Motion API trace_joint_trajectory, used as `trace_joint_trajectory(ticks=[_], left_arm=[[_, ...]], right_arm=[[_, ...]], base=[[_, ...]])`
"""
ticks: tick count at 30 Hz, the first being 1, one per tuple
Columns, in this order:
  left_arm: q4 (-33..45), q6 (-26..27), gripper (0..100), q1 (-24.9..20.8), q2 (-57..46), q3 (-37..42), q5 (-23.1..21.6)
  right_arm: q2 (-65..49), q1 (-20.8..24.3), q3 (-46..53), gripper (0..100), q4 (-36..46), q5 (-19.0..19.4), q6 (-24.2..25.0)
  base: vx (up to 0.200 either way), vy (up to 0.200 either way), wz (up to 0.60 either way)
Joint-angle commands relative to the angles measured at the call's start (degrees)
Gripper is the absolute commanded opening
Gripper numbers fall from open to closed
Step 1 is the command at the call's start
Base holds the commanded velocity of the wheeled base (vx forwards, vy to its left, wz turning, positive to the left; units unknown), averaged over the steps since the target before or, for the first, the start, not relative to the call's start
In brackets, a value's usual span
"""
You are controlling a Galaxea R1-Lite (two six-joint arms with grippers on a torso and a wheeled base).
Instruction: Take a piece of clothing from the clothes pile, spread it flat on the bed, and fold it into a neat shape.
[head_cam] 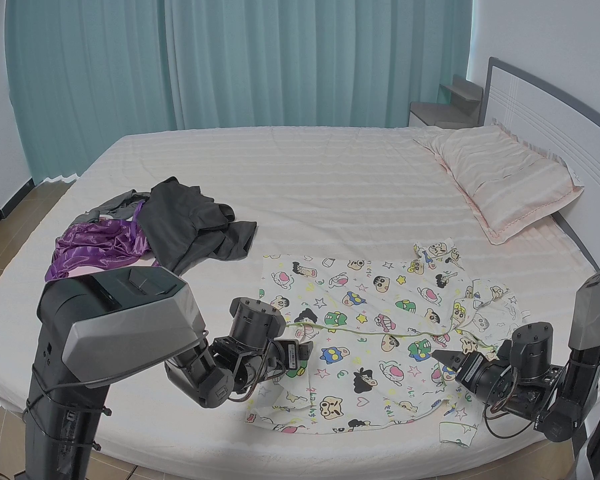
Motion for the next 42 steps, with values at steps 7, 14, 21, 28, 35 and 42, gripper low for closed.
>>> trace_joint_trajectory(ticks=[7, 14, 21, 28, 35, 42], left_arm=[[4.6, 0.3, 100, 0.3, 3.2, -7.1, 5.4], [5.2, 0.4, 100, 0.3, 3.8, -8.6, 5.6], [10.5, 0.3, 100, 0.3, 4.1, -11.4, 7.0], [15.3, 0.4, 100, 0.3, 4.5, -14.1, 7.1], [18.6, 0.2, 0, 0.4, 4.4, -15.4, 7.4], [19.6, 0.1, 0, 2.0, 4.1, -15.2, 9.8]], right_arm=[[0.1, 0.0, 0.0, 100, 0.0, 0.0, 0.0], [0.0, 0.0, 0.0, 100, 0.0, 0.0, 0.0], [0.1, 0.0, 0.0, 100, 0.0, 0.0, 0.0], [0.0, 0.0, 0.0, 100, 0.0, 0.0, 0.0], [0.0, 0.0, 0.1, 100, 0.0, 0.0, 0.0], [0.1, 0.0, 0.0, 100, 0.0, 0.0, 0.0]], base=[[0.000, 0.000, 0.00], [0.000, 0.000, 0.00], [0.000, 0.000, 0.00], [0.000, 0.000, 0.00], [0.000, 0.000, 0.00], [0.000, 0.000, 0.00]])
